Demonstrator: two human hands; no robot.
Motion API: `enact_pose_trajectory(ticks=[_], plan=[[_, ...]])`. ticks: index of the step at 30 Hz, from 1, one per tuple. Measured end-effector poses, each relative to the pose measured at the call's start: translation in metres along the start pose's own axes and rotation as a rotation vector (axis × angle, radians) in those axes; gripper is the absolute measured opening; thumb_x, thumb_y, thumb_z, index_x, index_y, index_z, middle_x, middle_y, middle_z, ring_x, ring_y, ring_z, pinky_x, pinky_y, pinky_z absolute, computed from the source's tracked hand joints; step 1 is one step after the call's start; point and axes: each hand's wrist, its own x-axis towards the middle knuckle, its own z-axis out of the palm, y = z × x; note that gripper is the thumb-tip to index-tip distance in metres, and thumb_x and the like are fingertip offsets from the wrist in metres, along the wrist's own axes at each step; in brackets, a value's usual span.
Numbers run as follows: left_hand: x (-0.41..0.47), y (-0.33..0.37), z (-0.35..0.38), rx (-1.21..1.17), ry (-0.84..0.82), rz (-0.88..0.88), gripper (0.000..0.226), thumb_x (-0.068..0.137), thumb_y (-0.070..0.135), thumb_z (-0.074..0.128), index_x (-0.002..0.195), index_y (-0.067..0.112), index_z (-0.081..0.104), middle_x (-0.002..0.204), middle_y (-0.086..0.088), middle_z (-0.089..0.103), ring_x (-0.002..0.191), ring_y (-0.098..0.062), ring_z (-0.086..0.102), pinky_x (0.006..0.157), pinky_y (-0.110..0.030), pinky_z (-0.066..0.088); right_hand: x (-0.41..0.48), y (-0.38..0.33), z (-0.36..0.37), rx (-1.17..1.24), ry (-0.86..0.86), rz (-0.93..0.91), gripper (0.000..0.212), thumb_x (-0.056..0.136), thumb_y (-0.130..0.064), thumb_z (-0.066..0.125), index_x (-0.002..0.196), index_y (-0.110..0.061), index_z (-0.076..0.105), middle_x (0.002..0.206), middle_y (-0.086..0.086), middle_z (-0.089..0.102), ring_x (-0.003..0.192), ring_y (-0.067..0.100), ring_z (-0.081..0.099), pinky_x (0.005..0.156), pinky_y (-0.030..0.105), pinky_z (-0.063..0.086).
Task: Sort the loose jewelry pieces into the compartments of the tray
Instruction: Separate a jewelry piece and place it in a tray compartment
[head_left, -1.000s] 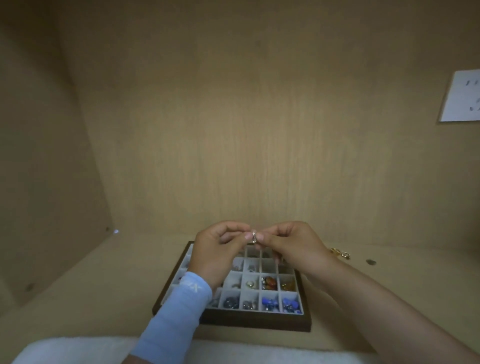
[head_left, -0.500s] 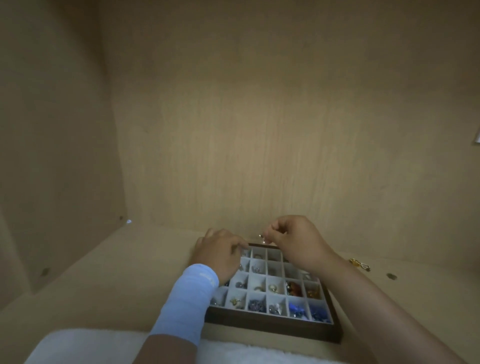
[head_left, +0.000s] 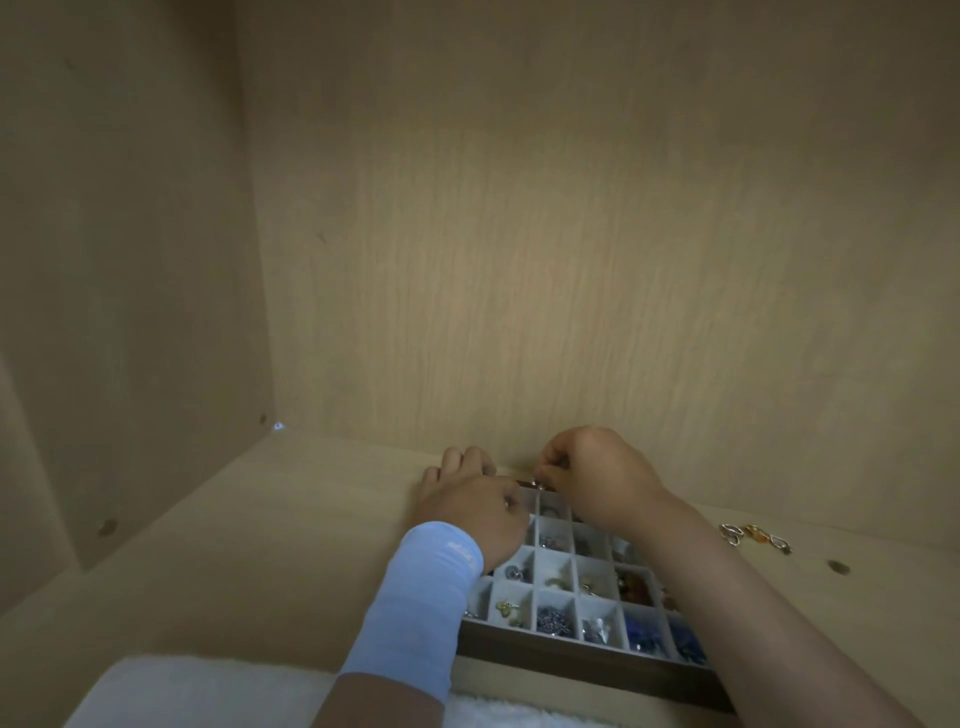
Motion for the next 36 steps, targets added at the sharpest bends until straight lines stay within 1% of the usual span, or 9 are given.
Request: enact_pose_trajectory(ticks=[3, 9, 14, 20, 23, 27, 29, 32, 36], plan=[[0.0, -0.001, 0.001, -0.008, 0.034, -0.003, 0.031, 0.092, 0.036, 0.042, 0.096, 0.031, 0.072, 0.123, 0.011, 0.045, 0.114, -0.016, 0.035, 0.099, -0.032, 0.031, 0.0, 0.002, 0.0, 0.012, 0.014, -0.002, 0.019, 0.094, -0.028, 0.065, 0.079, -0.019, 0.072, 0.076, -0.005, 0.07, 0.07, 0.015, 0.065, 0.063, 0.033, 0.053], [-0.001, -0.005, -0.006, -0.162, 0.108, -0.035, 0.023, 0.091, 0.031, 0.044, 0.095, 0.033, 0.067, 0.114, 0.013, 0.058, 0.111, -0.016, 0.044, 0.096, -0.031, 0.035, -0.002, -0.004, 0.004, 0.011, 0.004, -0.057, 0.013, 0.094, -0.034, 0.065, 0.084, -0.027, 0.071, 0.081, -0.011, 0.068, 0.073, 0.011, 0.063, 0.065, 0.03, 0.053], [-0.003, -0.003, -0.003, -0.048, -0.008, -0.016, 0.033, 0.089, 0.036, 0.043, 0.116, 0.044, 0.061, 0.131, 0.014, 0.042, 0.12, -0.014, 0.03, 0.1, -0.029, 0.024, -0.001, -0.005, 0.005, -0.053, -0.013, -0.086, 0.015, 0.096, -0.036, 0.061, 0.094, -0.026, 0.072, 0.088, -0.006, 0.069, 0.077, 0.011, 0.061, 0.065, 0.028, 0.049], [-0.003, -0.001, -0.002, -0.035, -0.032, -0.01, 0.031, 0.089, 0.04, 0.045, 0.112, 0.044, 0.066, 0.135, 0.015, 0.038, 0.124, -0.013, 0.027, 0.1, -0.029, 0.02, 0.005, -0.007, 0.003, -0.108, -0.008, -0.098, 0.012, 0.096, -0.034, 0.062, 0.086, -0.028, 0.067, 0.086, -0.007, 0.068, 0.076, 0.012, 0.06, 0.056, 0.024, 0.037], [-0.004, -0.003, -0.01, -0.127, 0.026, -0.025, 0.033, 0.089, 0.034, 0.042, 0.101, 0.036, 0.072, 0.125, 0.014, 0.056, 0.118, -0.017, 0.041, 0.098, -0.031, 0.033, 0.008, -0.011, 0.004, -0.139, -0.026, -0.121, 0.017, 0.095, -0.035, 0.062, 0.085, -0.024, 0.069, 0.08, -0.008, 0.066, 0.071, 0.011, 0.059, 0.053, 0.023, 0.035], [-0.006, -0.008, -0.021, -0.297, 0.123, -0.105, 0.026, 0.088, 0.03, 0.047, 0.091, 0.033, 0.072, 0.101, 0.01, 0.068, 0.093, -0.017, 0.061, 0.084, -0.035, 0.053, 0.011, -0.017, 0.008, -0.192, -0.067, -0.15, 0.012, 0.092, -0.03, 0.065, 0.082, -0.026, 0.069, 0.073, -0.012, 0.06, 0.067, 0.008, 0.056, 0.053, 0.023, 0.036], [-0.007, -0.009, -0.02, -0.273, 0.135, -0.096, 0.024, 0.088, 0.028, 0.049, 0.092, 0.034, 0.072, 0.1, 0.009, 0.066, 0.096, -0.017, 0.059, 0.087, -0.034, 0.051, 0.012, -0.019, 0.01, -0.227, -0.086, -0.161, 0.011, 0.092, -0.03, 0.064, 0.086, -0.025, 0.073, 0.079, -0.009, 0.065, 0.072, 0.013, 0.06, 0.059, 0.027, 0.044], [-0.006, -0.011, -0.014, -0.224, 0.098, -0.029, 0.025, 0.088, 0.024, 0.053, 0.104, 0.037, 0.067, 0.113, 0.012, 0.061, 0.113, -0.015, 0.048, 0.098, -0.03, 0.04, 0.012, -0.021, 0.012, -0.257, -0.117, -0.156, 0.014, 0.091, -0.031, 0.064, 0.091, -0.025, 0.077, 0.087, -0.004, 0.072, 0.079, 0.016, 0.065, 0.067, 0.03, 0.053], [-0.004, -0.013, -0.01, -0.206, 0.075, -0.003, 0.028, 0.088, 0.024, 0.055, 0.111, 0.038, 0.063, 0.122, 0.013, 0.055, 0.119, -0.014, 0.04, 0.098, -0.025, 0.028, 0.01, -0.015, 0.008, -0.099, -0.168, -0.116, 0.012, 0.089, -0.032, 0.069, 0.09, -0.027, 0.079, 0.083, -0.01, 0.073, 0.076, 0.009, 0.066, 0.071, 0.031, 0.056]])
